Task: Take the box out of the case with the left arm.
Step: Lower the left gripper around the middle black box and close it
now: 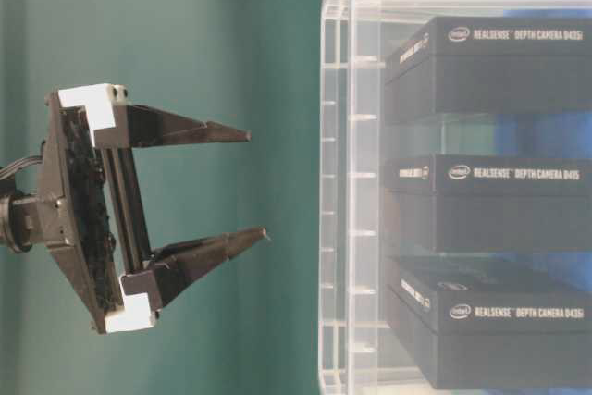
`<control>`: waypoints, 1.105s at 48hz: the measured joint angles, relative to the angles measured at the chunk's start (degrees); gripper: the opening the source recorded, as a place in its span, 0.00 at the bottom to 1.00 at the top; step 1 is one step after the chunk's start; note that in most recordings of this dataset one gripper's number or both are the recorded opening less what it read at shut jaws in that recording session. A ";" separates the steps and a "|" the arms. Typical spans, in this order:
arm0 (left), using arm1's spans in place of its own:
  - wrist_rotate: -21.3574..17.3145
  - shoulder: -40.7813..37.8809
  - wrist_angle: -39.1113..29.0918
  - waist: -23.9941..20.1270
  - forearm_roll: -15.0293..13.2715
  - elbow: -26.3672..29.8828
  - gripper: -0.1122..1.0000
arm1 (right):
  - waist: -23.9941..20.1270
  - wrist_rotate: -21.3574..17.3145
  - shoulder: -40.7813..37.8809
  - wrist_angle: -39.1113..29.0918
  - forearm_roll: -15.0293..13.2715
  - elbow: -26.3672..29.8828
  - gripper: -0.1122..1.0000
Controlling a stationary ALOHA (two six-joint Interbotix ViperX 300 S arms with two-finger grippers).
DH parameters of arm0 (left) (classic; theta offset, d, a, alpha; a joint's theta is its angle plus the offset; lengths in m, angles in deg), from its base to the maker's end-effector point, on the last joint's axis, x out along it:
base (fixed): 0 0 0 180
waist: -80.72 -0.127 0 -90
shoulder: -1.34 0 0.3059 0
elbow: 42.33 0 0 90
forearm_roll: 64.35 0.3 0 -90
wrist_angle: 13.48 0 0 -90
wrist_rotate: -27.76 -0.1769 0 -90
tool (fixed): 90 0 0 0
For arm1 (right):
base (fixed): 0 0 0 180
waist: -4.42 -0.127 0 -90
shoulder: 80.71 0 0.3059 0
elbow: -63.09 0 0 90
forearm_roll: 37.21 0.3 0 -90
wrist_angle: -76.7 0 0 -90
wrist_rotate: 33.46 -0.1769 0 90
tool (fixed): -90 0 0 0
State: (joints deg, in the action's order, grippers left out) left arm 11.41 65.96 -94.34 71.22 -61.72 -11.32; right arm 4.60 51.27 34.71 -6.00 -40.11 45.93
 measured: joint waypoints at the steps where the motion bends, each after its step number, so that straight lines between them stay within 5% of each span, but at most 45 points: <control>1: 0.00 0.00 0.00 0.00 0.00 0.00 0.87 | 0.00 0.00 0.00 0.09 0.00 0.00 0.12; 24: 0.09 0.00 0.70 -0.09 0.00 -2.11 0.87 | 0.00 0.00 -0.09 0.09 0.00 0.00 0.12; 53: 0.26 -0.79 9.58 -0.70 0.09 -10.46 0.87 | 0.00 0.00 0.00 0.09 0.00 -0.09 0.12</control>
State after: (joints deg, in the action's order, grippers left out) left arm 11.67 65.17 -84.76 70.52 -61.63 -21.78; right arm 4.60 51.27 34.71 -5.92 -40.11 45.84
